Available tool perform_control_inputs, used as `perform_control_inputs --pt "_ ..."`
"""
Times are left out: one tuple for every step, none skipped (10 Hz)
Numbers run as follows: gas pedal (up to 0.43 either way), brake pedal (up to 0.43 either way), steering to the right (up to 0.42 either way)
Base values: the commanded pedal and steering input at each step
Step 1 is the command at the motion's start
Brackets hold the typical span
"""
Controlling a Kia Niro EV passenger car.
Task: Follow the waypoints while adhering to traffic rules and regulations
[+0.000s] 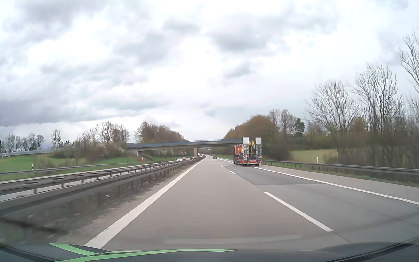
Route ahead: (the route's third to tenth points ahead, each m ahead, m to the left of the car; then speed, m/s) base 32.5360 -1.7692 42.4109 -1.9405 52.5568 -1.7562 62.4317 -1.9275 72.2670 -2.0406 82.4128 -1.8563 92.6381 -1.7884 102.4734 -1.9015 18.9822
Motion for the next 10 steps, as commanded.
perform_control_inputs --pt "0.138 0.0 -0.003" --pt "0.138 0.0 -0.002" --pt "0.138 0.0 -0.002" --pt "0.138 0.0 -0.002" --pt "0.138 0.0 -0.002" --pt "0.138 0.0 -0.002" --pt "0.138 0.0 -0.002" --pt "0.138 0.0 -0.002" --pt "0.138 0.0 -0.002" --pt "0.138 0.0 -0.001"
